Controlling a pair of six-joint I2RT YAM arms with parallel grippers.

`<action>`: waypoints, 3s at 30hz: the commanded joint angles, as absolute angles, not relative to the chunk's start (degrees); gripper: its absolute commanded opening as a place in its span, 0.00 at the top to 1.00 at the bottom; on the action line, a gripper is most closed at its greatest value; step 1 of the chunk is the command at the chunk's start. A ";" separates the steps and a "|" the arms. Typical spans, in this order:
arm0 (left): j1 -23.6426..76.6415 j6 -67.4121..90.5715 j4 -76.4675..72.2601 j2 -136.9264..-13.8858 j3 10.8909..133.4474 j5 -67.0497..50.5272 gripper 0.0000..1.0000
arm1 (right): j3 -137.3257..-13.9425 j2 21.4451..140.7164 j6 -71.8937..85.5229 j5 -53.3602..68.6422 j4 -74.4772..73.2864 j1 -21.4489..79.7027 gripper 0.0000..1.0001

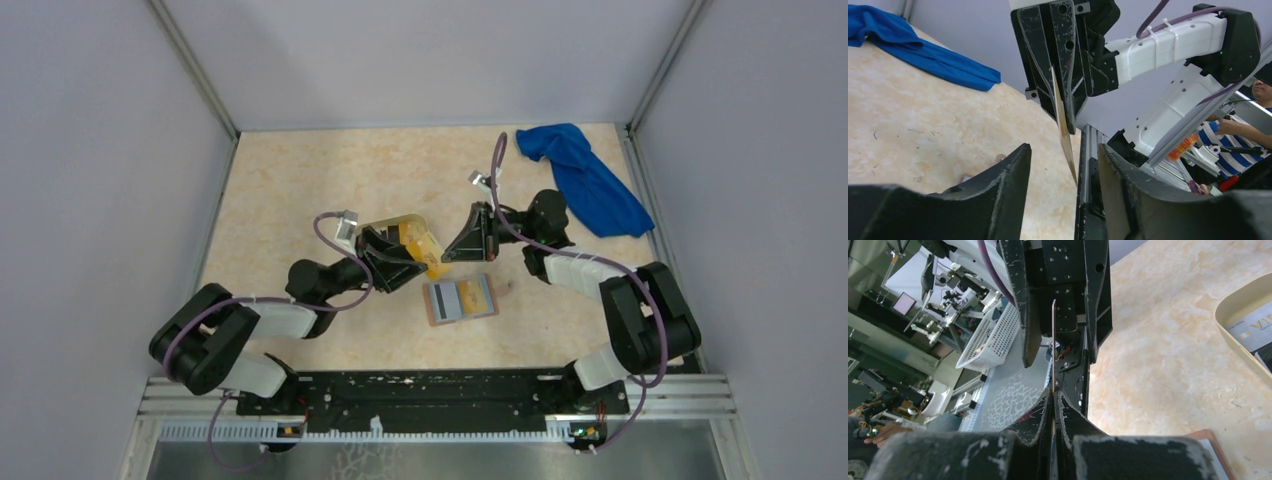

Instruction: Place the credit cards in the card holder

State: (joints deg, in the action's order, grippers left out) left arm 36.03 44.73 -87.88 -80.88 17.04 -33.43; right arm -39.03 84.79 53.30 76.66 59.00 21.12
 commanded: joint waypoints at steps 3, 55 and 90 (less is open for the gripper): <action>36.48 43.75 -91.30 -82.38 20.90 -32.56 0.61 | -40.78 82.67 46.70 77.78 56.45 22.18 1.00; 37.15 42.69 -40.78 -64.15 14.13 -21.55 0.45 | -54.01 84.83 -10.26 59.21 -24.68 17.53 1.00; 55.51 50.23 -27.23 -83.55 24.09 14.32 0.41 | -51.81 98.42 -17.73 63.21 -34.27 9.05 1.00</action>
